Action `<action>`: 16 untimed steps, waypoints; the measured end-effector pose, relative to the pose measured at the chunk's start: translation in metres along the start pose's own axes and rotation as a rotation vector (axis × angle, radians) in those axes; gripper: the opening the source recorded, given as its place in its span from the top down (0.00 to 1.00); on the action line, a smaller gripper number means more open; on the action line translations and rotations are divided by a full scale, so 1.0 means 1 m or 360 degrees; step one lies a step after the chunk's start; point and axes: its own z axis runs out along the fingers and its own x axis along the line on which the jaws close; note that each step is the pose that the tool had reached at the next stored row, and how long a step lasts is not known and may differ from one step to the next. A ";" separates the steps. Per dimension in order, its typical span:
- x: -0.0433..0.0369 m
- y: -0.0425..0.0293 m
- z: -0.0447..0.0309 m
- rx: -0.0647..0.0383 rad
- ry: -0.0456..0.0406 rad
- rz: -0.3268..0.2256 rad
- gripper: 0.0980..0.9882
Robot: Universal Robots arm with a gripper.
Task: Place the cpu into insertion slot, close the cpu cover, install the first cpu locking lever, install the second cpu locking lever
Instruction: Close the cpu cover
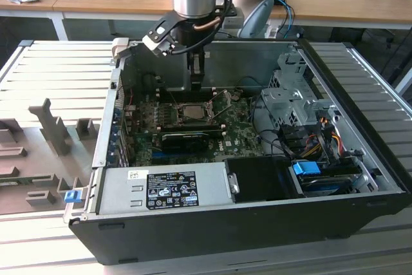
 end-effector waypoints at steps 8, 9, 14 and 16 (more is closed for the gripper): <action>0.0018 0.0002 -0.0037 0.0000 0.0000 0.0000 0.99; 0.0020 0.0002 -0.0040 0.0000 0.0000 0.0000 0.99; 0.0031 0.0003 -0.0066 0.0000 0.0000 0.0000 0.99; 0.0037 0.0005 -0.0095 0.0000 0.0000 0.0000 0.99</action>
